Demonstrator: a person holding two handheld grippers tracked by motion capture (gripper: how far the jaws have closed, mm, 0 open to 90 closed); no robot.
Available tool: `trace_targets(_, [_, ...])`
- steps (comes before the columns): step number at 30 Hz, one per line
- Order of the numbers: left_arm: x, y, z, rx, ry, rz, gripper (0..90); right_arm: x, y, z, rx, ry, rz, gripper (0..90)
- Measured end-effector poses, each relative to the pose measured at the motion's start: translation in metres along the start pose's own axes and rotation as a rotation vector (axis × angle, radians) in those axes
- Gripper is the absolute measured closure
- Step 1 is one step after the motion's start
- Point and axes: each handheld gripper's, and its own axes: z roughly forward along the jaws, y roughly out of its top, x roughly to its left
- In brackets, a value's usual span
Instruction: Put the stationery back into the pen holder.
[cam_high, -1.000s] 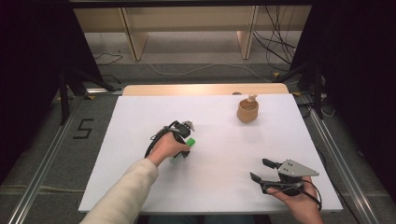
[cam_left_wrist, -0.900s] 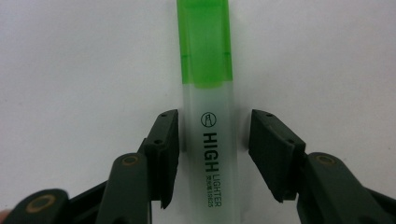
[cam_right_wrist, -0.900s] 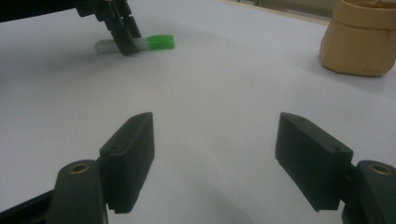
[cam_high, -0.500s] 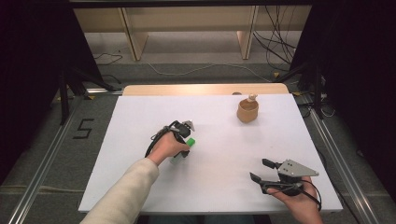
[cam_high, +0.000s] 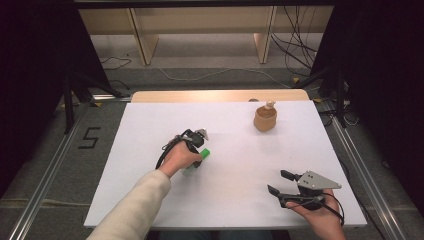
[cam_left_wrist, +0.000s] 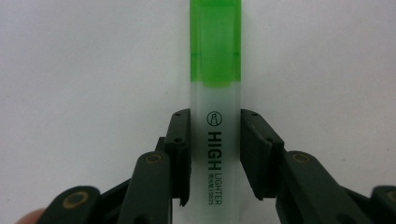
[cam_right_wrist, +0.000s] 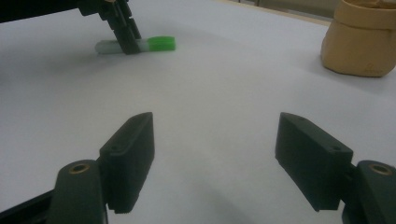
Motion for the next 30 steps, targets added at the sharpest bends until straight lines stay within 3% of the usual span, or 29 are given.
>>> trace_targets(9, [0.0,-0.001,0.0,-0.006,0.001,0.002,66.2,0.0,0.0,0.0,0.001,0.0,0.002,29.1])
trace_targets(17, [0.003,-0.008,-0.004,-0.06,-0.012,-0.004,66.5,0.0,0.0,0.0,-0.001,0.001,0.002,29.1])
trace_targets(20, [0.001,-0.013,-0.01,-0.121,-0.023,-0.007,66.5,0.0,0.0,0.0,-0.001,0.003,0.006,29.1])
trace_targets(30, [-0.019,-0.038,-0.022,-0.36,-0.036,0.067,66.5,0.002,0.002,0.003,-0.017,0.015,0.018,29.4])
